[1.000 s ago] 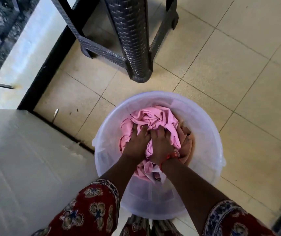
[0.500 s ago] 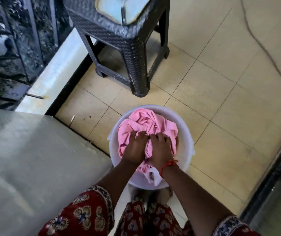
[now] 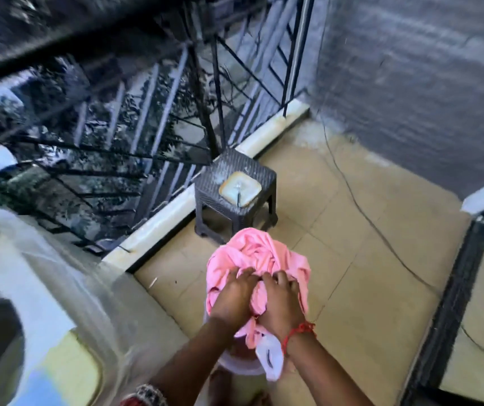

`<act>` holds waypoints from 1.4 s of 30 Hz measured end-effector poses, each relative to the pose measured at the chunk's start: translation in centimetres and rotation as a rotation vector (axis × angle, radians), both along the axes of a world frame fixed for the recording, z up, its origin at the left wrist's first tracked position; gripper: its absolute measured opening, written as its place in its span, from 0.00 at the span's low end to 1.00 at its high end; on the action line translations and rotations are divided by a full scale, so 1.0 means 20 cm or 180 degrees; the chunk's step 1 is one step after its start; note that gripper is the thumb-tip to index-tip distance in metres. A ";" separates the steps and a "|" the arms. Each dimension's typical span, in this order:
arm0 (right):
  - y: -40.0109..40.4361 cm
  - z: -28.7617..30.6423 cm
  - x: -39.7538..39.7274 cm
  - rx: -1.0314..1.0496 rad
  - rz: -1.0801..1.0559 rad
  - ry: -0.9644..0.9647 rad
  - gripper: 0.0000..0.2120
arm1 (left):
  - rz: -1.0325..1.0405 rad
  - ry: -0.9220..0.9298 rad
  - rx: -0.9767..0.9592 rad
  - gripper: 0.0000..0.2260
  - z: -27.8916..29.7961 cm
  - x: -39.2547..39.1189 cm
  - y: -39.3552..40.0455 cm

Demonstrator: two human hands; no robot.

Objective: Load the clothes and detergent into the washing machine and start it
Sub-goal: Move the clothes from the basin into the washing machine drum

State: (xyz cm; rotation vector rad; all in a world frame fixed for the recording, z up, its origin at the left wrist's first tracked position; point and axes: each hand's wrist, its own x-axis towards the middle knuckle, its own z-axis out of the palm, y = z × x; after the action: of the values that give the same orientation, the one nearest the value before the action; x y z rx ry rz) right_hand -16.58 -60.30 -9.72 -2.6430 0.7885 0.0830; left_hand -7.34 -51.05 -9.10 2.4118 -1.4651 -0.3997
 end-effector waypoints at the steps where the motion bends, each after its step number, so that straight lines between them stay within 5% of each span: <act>1: -0.01 0.10 0.01 0.0028 0.0045 0.0066 0.31 | -0.0007 -0.0017 0.0053 0.25 0.11 -0.01 0.00; 11: 0.10 1.04 0.23 -0.0389 0.0803 -0.0566 0.32 | 0.0880 -0.0316 -0.0445 0.25 1.11 0.08 0.24; 22: 0.89 1.79 0.67 -0.0325 0.1886 -0.1418 0.26 | 0.2181 -0.1273 -0.1085 0.25 1.74 0.33 1.10; 32: 1.99 1.86 0.97 0.0023 0.2825 -0.1532 0.30 | 0.3081 -0.1524 -0.0937 0.26 1.80 0.44 2.22; 42: 2.61 1.36 1.20 0.0467 0.3093 -0.0935 0.38 | 0.3536 -0.0939 -0.0061 0.25 1.37 0.58 2.77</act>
State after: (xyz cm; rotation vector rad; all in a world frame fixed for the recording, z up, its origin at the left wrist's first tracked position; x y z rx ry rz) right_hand 7.34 -8.13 17.49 -2.5516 -0.6006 0.0041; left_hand 4.34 4.39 18.23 2.8683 -0.0246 0.2360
